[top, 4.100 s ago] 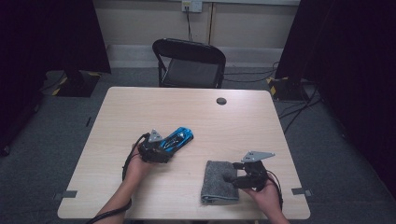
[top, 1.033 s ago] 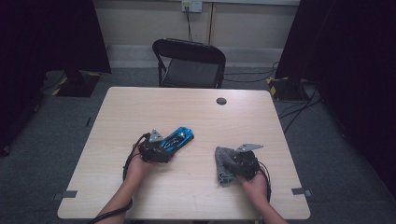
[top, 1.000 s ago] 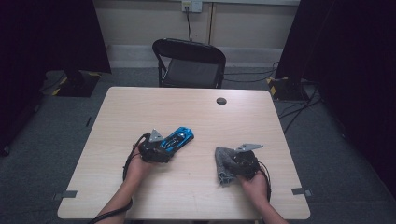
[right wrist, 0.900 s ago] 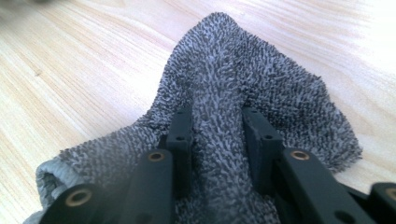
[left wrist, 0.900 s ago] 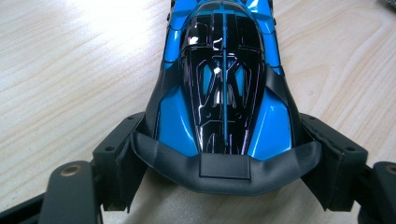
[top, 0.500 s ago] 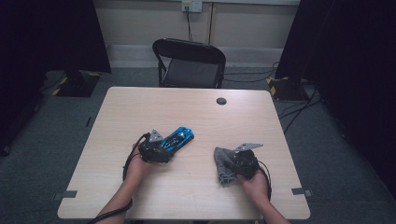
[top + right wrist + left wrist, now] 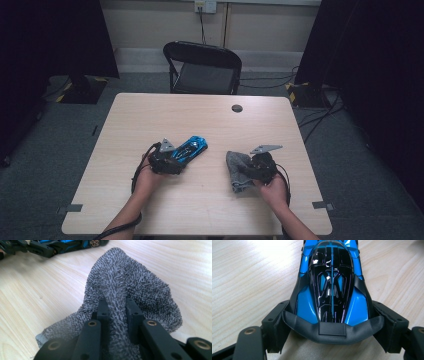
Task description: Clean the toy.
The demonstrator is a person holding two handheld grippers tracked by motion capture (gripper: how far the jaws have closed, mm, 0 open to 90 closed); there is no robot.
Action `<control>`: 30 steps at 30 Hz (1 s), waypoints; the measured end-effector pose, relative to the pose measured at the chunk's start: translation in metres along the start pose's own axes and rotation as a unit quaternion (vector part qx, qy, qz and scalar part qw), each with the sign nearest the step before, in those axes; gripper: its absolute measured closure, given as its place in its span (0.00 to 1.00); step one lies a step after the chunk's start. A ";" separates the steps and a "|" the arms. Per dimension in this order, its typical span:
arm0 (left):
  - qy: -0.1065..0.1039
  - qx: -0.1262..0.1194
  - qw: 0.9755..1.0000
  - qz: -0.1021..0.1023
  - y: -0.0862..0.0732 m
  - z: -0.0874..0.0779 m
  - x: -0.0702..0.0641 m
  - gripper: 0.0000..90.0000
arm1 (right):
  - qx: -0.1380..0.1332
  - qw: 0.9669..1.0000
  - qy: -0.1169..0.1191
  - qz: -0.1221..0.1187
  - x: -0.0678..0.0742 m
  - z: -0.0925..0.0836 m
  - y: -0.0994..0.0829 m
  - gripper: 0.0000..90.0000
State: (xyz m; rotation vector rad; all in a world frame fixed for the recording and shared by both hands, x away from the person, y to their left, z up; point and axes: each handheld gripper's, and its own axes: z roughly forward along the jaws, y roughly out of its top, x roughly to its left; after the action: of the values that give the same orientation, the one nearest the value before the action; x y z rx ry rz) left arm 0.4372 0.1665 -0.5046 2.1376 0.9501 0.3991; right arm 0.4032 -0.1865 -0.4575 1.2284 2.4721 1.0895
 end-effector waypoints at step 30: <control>0.000 0.000 1.000 0.000 0.000 0.000 0.000 0.26 | 0.002 0.996 0.043 -0.079 0.052 0.053 0.098 0.86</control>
State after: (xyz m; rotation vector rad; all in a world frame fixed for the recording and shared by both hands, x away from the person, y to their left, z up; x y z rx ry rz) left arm 0.4373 0.1666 -0.5045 2.1383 0.9490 0.3987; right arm 0.4536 -0.0810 -0.4207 0.9856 2.5852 1.1175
